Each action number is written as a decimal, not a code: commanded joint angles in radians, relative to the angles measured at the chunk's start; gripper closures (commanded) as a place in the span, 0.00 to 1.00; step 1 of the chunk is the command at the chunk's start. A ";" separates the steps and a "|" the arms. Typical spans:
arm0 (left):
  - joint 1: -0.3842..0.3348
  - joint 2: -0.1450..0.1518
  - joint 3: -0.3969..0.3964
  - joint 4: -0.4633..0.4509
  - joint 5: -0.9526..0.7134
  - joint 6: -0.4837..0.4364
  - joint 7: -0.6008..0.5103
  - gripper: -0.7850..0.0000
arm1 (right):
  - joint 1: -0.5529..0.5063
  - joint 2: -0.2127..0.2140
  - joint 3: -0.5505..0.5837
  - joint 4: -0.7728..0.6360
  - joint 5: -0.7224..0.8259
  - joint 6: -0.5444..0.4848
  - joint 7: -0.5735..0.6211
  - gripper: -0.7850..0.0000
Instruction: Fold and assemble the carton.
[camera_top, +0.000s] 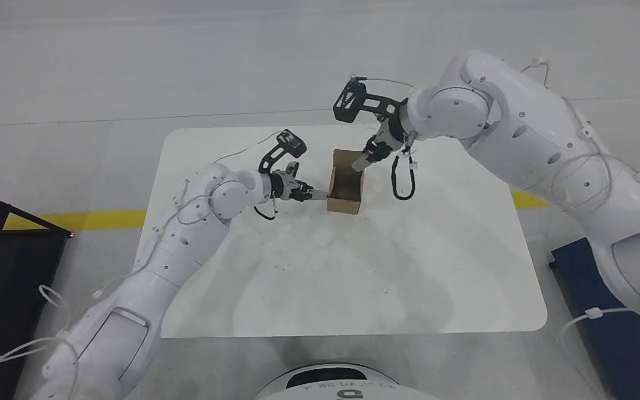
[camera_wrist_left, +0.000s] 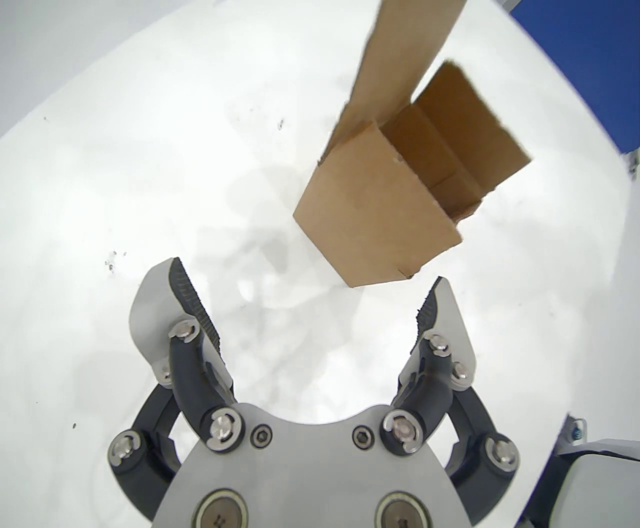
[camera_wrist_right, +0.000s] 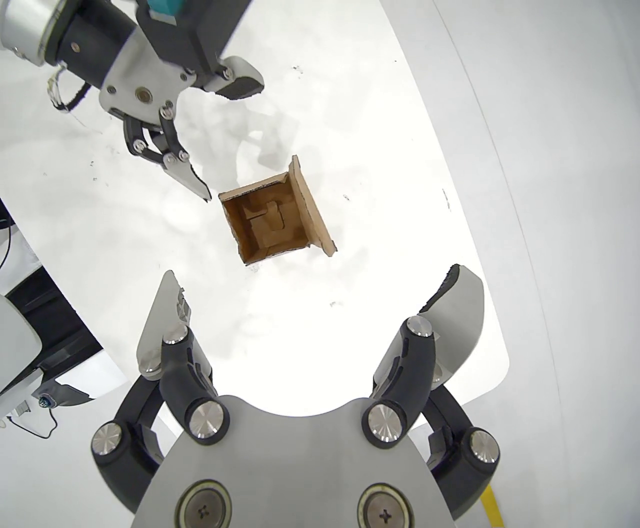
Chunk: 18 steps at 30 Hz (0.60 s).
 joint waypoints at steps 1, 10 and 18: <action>0.006 0.011 -0.026 -0.008 0.023 -0.001 -0.021 0.00 | -0.007 0.000 0.004 0.001 0.013 0.000 -0.018 0.00; 0.039 0.032 -0.083 -0.062 0.032 0.004 -0.030 0.00 | -0.271 0.068 0.112 0.050 0.176 0.118 -0.283 0.07; -0.003 0.018 -0.033 -0.003 0.030 -0.028 -0.064 0.00 | -0.437 0.143 0.249 -0.064 0.194 0.267 -0.414 0.00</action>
